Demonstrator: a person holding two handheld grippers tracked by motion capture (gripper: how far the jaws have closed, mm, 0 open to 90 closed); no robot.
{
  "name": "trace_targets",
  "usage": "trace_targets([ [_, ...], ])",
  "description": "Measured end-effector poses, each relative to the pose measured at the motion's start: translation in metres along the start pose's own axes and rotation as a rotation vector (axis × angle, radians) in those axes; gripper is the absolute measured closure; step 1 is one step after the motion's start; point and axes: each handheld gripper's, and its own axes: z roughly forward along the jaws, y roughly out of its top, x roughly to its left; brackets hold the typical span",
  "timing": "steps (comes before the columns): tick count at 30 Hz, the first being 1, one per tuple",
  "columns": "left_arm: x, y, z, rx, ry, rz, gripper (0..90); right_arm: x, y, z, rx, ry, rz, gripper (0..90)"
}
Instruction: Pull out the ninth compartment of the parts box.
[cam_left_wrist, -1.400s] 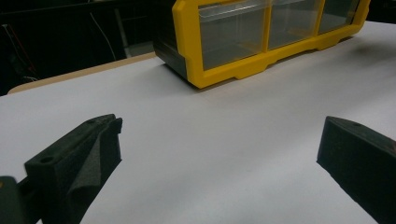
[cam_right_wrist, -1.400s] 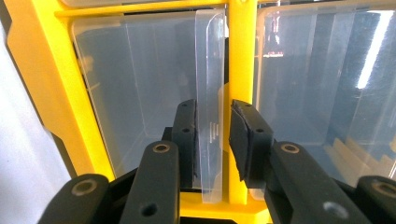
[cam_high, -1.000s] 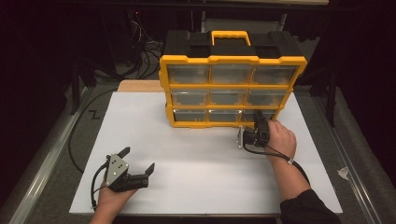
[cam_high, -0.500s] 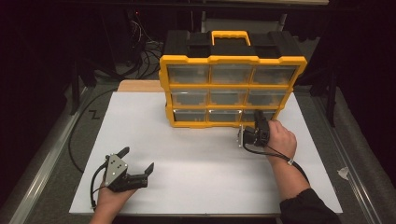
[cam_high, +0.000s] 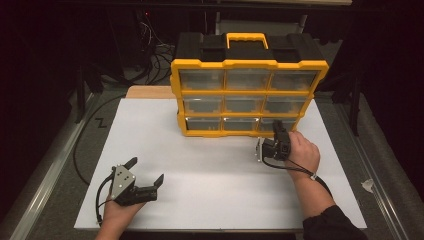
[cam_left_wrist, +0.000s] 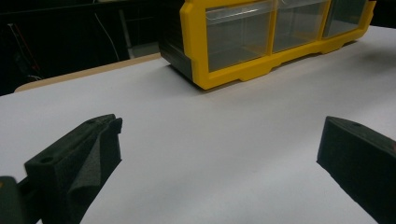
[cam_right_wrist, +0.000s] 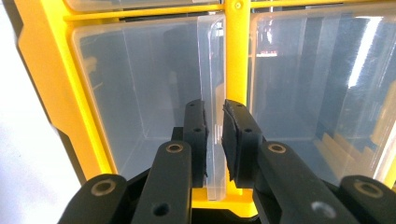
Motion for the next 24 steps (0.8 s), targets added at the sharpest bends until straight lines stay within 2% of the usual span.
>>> trace_targets([
  [14, 0.0, 0.001, -0.002, -0.004, 0.003, -0.002, 0.2, -0.001, -0.003, -0.016, -0.001, 0.006, -0.011, 80.5],
  [15, 0.0, 0.001, -0.002, -0.004, 0.002, -0.002, 0.2, -0.001, -0.002, -0.017, 0.007, 0.012, -0.003, 78.4],
  [16, -0.001, 0.001, -0.002, -0.003, 0.0, 0.0, 0.2, -0.003, -0.001, -0.016, 0.005, 0.024, 0.037, 66.2],
  [17, -0.001, 0.0, -0.001, -0.003, -0.002, 0.0, 0.2, -0.003, -0.001, -0.016, 0.005, 0.024, 0.037, 66.2],
  [19, -0.002, 0.0, 0.0, -0.002, -0.004, 0.003, 0.2, -0.008, 0.0, -0.015, 0.013, 0.046, 0.007, 53.4],
  [21, -0.002, 0.0, 0.0, -0.001, -0.006, 0.004, 0.2, -0.01, 0.001, -0.014, 0.008, 0.066, 0.018, 49.9],
  [23, -0.002, 0.0, 0.0, -0.003, -0.005, 0.002, 0.2, -0.013, 0.001, -0.012, -0.002, 0.073, 0.006, 49.0],
  [24, -0.002, 0.0, -0.001, -0.003, -0.005, 0.003, 0.2, -0.014, 0.002, -0.012, 0.011, 0.093, 0.002, 49.1],
])
